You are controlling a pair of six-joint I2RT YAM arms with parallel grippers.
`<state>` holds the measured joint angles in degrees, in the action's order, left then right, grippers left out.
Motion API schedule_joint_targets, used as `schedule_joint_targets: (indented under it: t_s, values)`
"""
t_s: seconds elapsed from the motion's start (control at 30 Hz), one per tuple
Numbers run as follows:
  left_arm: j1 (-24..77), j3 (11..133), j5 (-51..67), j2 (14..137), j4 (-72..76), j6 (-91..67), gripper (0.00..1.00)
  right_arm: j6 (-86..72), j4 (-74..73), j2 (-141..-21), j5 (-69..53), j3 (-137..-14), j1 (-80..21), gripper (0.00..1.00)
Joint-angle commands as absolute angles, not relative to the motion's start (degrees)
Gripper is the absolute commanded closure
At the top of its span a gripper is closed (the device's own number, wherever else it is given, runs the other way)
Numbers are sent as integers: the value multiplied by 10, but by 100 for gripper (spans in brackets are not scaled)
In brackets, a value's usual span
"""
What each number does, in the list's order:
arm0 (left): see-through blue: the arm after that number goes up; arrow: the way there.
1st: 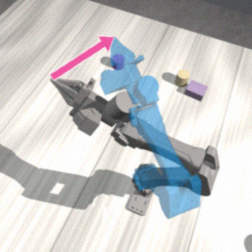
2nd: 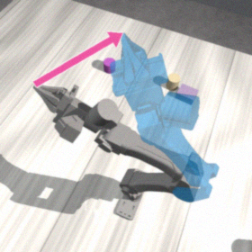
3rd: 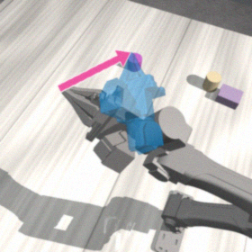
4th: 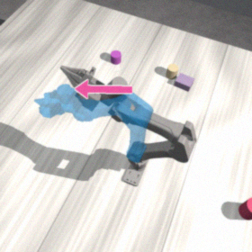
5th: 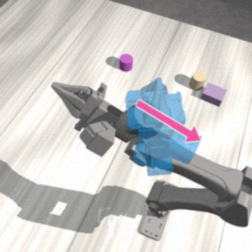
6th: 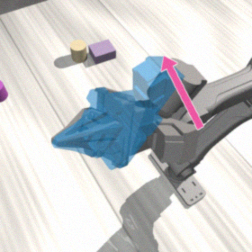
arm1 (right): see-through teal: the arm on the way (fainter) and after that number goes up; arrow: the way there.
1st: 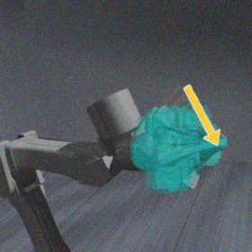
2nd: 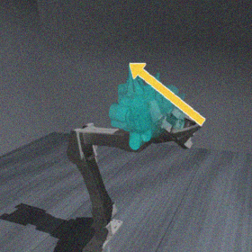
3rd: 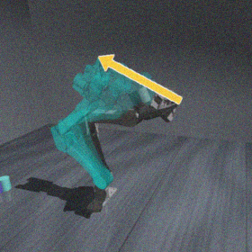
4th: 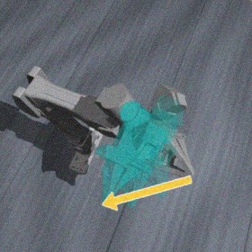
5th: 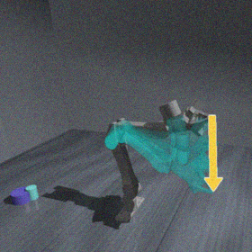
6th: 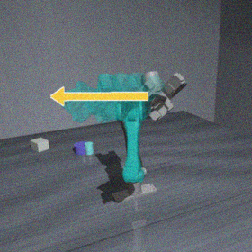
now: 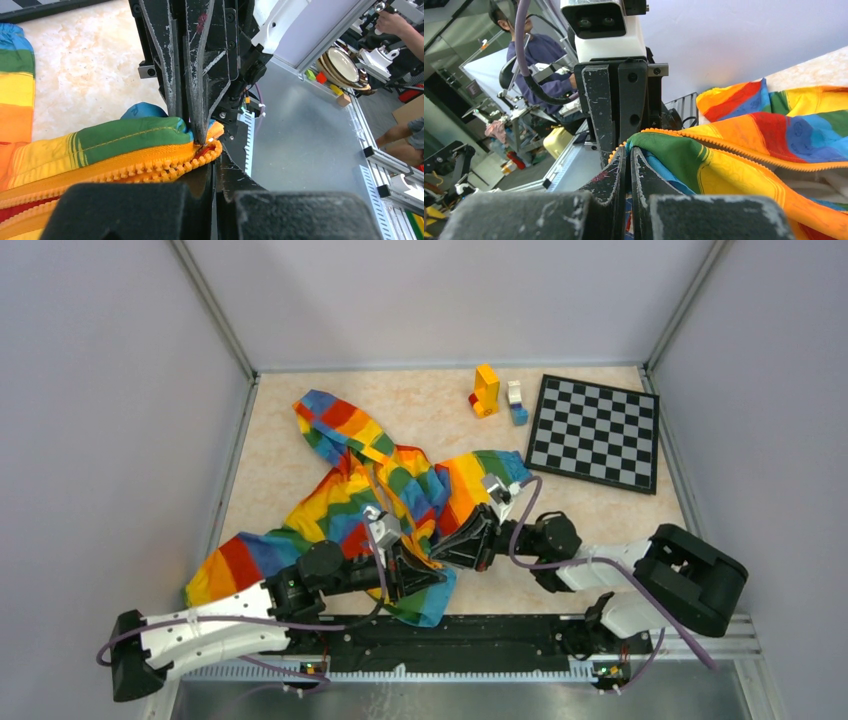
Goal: Zip up the jacket
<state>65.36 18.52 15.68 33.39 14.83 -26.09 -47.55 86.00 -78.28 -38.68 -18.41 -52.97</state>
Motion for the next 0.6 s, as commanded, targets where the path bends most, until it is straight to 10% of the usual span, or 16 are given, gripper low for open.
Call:
schedule_joint_targets:
  t_s: [0.0,0.57]
  values:
    - [657,188,140,295,168,-268,100,-439,924,-759,-347,-194,-545,100]
    - [657,217,107,283,59,-264,95,-420,859,-716,-334,-144,-544,100]
